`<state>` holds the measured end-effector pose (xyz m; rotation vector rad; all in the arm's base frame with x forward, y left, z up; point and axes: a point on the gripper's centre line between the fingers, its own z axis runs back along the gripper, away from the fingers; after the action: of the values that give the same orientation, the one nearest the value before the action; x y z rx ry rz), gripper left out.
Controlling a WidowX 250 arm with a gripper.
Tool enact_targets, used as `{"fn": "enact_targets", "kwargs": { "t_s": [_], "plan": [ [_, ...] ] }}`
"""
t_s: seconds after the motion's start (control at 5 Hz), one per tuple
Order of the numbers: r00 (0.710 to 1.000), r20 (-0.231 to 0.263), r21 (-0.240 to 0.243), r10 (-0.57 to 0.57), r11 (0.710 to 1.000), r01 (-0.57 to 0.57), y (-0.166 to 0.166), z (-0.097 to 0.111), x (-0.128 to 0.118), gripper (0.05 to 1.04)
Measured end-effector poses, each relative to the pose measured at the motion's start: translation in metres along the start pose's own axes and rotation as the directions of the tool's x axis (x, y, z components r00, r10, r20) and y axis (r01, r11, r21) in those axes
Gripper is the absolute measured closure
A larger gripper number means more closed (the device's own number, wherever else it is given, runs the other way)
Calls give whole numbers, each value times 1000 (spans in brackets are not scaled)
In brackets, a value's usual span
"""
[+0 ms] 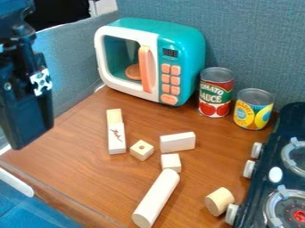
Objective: Move cube at the bottom of the table
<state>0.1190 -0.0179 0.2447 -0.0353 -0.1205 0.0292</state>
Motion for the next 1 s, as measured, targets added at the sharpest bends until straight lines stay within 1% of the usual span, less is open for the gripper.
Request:
{"fn": "enact_targets", "kwargs": {
  "t_s": [0.2, 0.4, 0.6, 0.8, 1.0],
  "plan": [
    [1000, -2, 0, -1, 1000, 1, 0, -1, 0, 84],
    [998, 56, 4, 15, 1000, -15, 7, 4, 15, 84],
    [992, 119, 12, -34, 999, 33, 12, 9, 41, 84],
    [989, 146, -9, -16, 1000, 17, 24, 8, 61, 85],
    [995, 88, -58, -47, 997, 52, 44, -5, 92, 84]
  ]
}}
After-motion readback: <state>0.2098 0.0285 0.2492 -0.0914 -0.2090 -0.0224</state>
